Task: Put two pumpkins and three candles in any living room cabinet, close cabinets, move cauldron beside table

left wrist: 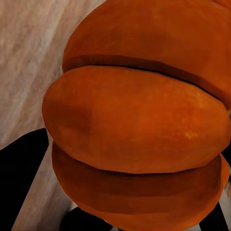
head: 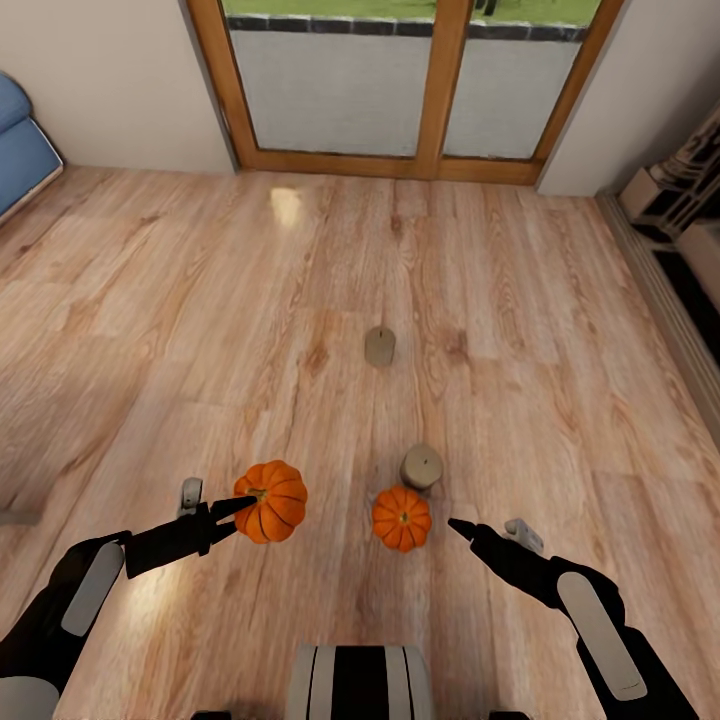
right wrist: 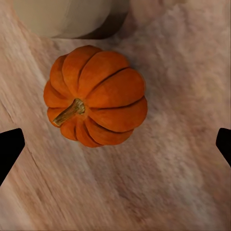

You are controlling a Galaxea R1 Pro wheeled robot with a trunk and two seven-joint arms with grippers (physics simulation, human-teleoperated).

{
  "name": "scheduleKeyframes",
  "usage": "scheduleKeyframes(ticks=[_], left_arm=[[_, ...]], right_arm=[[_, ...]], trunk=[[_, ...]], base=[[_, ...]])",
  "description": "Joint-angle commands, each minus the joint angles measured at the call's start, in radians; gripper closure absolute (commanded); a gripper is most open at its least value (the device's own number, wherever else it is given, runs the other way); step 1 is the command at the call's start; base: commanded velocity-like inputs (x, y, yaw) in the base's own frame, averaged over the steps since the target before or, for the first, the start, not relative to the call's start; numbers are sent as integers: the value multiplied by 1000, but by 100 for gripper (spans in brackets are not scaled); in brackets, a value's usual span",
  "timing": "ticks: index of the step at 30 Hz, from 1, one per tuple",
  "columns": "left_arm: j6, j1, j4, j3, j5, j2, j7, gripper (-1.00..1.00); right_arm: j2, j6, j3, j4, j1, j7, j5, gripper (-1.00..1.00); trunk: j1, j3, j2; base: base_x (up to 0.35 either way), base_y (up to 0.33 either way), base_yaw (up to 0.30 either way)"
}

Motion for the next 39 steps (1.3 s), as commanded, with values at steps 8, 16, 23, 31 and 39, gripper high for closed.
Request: scheduleKeyframes(ticks=[8,16,23,31,39], left_arm=[[4,0,0,2,-1,0,-4,100],[4,0,0,1,-1,0,-4,100],[4,0,0,1,-1,0,-4,100],[4,0,1,3,0,0,-4,100],[4,0,1,6,0,0,-4,100]], right_arm=[[0,4,1,-3,0,-9,-10,-100],[0,4,1,-9,0,-9,-6,-100],[0,4,1,-9,0,-9,-6,-100],[0,4,1,-9,0,-9,-6,-100],[1,4,24,-9,0,-9,2,-100]], trunk=[[0,-5,-1],[0,-5,-1],[0,-5,-1],[0,-5,-1],[1,-8,-1]], base=[[0,0,0],[150,26,0],[135,13,0],[45,26,0],[0,0,0]])
